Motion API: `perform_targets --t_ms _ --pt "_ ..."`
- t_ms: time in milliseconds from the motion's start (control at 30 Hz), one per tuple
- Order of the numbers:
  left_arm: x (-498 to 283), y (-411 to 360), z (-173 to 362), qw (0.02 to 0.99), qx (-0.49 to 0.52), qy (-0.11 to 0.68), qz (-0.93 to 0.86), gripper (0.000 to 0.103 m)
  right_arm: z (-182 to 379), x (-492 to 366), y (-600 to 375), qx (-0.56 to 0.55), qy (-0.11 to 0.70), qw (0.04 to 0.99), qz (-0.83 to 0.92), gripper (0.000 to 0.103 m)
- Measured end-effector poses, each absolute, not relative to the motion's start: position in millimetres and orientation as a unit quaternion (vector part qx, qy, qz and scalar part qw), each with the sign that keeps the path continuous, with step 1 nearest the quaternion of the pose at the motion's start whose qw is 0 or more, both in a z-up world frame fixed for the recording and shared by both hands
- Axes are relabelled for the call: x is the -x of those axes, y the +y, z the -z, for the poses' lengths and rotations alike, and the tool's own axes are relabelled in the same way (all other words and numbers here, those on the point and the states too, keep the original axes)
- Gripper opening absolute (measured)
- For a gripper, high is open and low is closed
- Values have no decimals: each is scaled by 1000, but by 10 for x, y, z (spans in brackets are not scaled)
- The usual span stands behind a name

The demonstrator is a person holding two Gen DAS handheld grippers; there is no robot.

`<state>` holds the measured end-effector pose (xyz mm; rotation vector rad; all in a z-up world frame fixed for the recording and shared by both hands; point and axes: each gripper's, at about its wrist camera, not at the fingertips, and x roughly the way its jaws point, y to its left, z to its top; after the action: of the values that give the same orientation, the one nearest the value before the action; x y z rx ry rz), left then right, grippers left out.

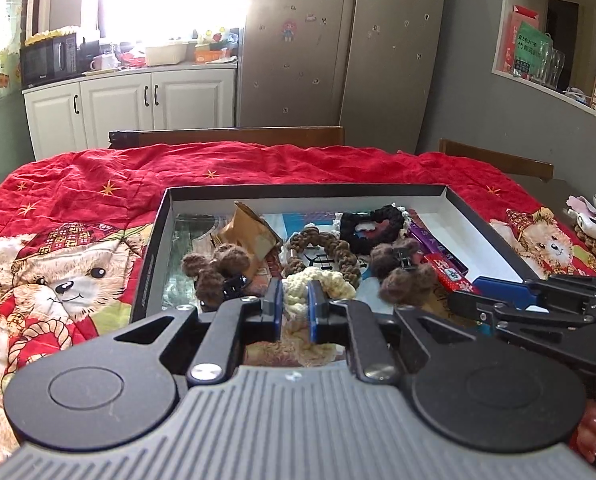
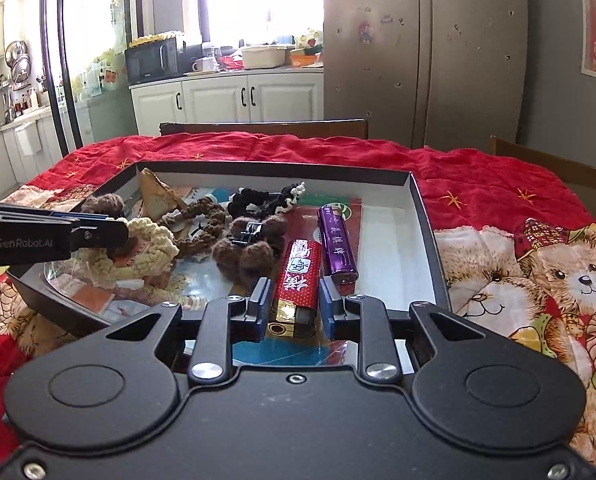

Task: Organize objects
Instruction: 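Carry the scrunchie and red lighter in both grippers into the black box, then open both grippers to release the scrunchie and red lighter in the box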

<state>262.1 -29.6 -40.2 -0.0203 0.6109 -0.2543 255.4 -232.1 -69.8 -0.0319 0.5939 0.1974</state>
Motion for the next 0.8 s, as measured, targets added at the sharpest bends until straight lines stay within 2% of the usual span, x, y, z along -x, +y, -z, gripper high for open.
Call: perform_targets --t_ms 800 --pt "-2724 -410 594 941 -20 316 115 16 782 -2665 -2283 30 307 946 -100 25"
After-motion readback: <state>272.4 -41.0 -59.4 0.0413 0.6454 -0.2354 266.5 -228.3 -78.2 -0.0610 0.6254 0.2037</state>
